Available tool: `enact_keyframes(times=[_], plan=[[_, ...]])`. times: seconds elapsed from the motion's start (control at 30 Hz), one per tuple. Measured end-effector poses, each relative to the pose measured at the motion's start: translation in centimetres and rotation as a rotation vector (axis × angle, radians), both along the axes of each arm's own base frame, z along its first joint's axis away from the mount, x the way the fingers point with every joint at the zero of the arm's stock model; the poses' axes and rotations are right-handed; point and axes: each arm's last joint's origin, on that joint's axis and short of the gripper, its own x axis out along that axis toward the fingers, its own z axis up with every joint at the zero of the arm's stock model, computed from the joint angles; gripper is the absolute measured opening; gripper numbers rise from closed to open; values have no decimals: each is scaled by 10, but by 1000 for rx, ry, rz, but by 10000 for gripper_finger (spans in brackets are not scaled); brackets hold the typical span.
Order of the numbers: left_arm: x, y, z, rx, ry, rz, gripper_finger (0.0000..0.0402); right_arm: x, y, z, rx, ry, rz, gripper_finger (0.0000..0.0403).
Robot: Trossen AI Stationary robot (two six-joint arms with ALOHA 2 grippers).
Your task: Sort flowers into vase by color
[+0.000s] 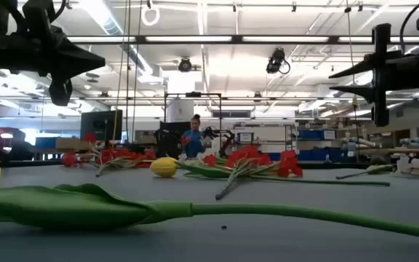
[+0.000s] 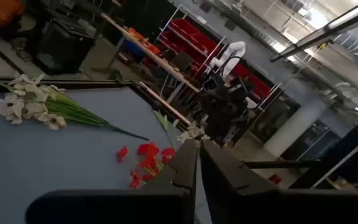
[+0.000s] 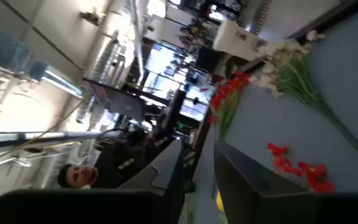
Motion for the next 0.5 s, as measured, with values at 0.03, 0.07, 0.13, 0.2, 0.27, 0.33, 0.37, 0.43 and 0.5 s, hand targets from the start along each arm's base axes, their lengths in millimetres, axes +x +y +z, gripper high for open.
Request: enact_keyframes(times=[0.03,0.07,0.13,0.2,0.27,0.33,0.37,0.43,0.5], plan=[[1,0,1,0,15,0,30,1,0,1,1,4,1,107],[2,0,2,0,24,0,30,1,0,4,1,7,5,108],[3,0,7,3,36,0,30,2,0,9,-23,24,8,109],[6,0,9,1,52,0,30,4,-1,13,-48,51,10,109],[8,1,11,-9,71,-2,30,6,-1,21,-70,66,15,109],[11,1,19,-9,72,-9,30,8,-1,31,-98,77,32,109],[12,1,25,0,70,-8,30,10,-2,38,-111,82,42,109],[14,1,38,18,84,11,30,13,-2,53,-140,89,55,109],[18,3,51,35,130,42,30,18,-4,71,-164,101,59,109]])
